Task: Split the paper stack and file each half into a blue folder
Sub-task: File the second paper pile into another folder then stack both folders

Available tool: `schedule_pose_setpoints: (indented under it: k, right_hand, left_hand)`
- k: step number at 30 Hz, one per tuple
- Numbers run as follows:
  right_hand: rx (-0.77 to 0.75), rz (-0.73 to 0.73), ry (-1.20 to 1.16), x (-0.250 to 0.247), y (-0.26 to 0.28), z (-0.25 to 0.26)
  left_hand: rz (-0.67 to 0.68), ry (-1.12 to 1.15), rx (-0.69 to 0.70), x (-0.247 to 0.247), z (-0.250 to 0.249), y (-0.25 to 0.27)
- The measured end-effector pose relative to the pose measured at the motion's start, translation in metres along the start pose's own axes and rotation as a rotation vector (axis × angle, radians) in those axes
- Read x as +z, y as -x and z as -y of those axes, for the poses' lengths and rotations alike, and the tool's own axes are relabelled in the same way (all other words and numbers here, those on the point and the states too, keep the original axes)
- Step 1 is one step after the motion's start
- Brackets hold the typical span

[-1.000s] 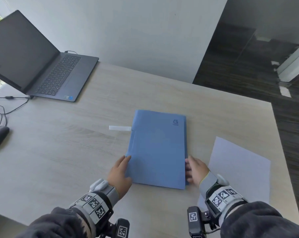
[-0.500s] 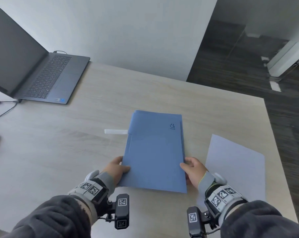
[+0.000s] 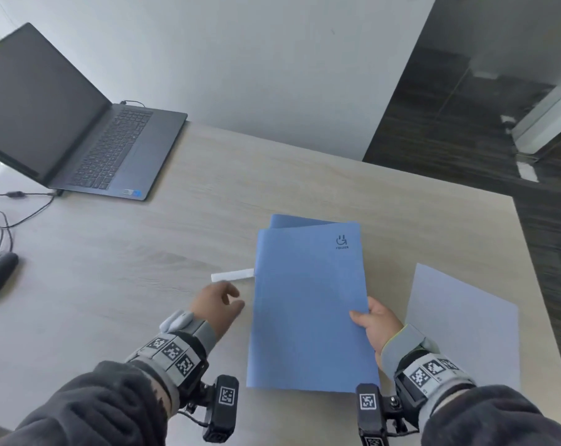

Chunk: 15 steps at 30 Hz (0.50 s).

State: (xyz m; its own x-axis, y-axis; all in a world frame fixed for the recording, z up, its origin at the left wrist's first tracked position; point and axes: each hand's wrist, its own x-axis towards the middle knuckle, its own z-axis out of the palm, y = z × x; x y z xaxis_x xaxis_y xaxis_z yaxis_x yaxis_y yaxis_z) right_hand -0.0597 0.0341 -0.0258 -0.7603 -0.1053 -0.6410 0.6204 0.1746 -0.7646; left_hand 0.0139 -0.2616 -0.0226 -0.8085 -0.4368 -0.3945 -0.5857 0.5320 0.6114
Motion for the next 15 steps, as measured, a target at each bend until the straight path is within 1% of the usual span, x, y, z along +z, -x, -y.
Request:
schedule_pose_setpoints:
  k: [1, 2, 3, 4, 6, 7, 9, 11, 13, 15]
  right_hand:
    - [-0.019, 0.014, 0.007, 0.001, 0.002, 0.004]
    - [-0.031, 0.032, 0.014, 0.003, 0.004, 0.007]
    - [-0.037, 0.049, 0.024, 0.005, 0.006, 0.010]
    - [-0.044, 0.060, 0.029, 0.007, 0.007, 0.012]
    - [-0.049, 0.065, 0.010, 0.012, 0.007, 0.015]
    - [-0.051, 0.063, -0.009, 0.014, 0.008, 0.017]
    - [-0.063, 0.053, -0.042, 0.018, 0.008, 0.020]
    - [-0.073, 0.046, -0.055, 0.022, 0.009, 0.022]
    - [-0.075, 0.039, -0.049, 0.023, 0.009, 0.024]
    - [-0.070, 0.034, -0.048, 0.025, 0.009, 0.024]
  left_hand:
    - [-0.067, -0.032, 0.065, -0.008, -0.003, -0.007]
    - [-0.101, -0.072, 0.109, -0.015, -0.007, -0.013]
    - [-0.096, -0.145, 0.119, -0.022, -0.011, -0.018]
    - [-0.065, -0.237, 0.111, -0.027, -0.014, -0.022]
    - [0.044, -0.384, 0.078, -0.034, -0.017, -0.029]
    - [0.104, -0.387, 0.054, -0.035, -0.017, -0.033]
    - [0.186, -0.299, 0.008, -0.034, -0.014, -0.039]
    - [0.212, -0.205, 0.004, -0.031, -0.010, -0.042]
    - [0.240, -0.166, 0.021, -0.032, -0.008, -0.043]
    - [0.272, -0.140, 0.005, -0.033, -0.003, -0.045]
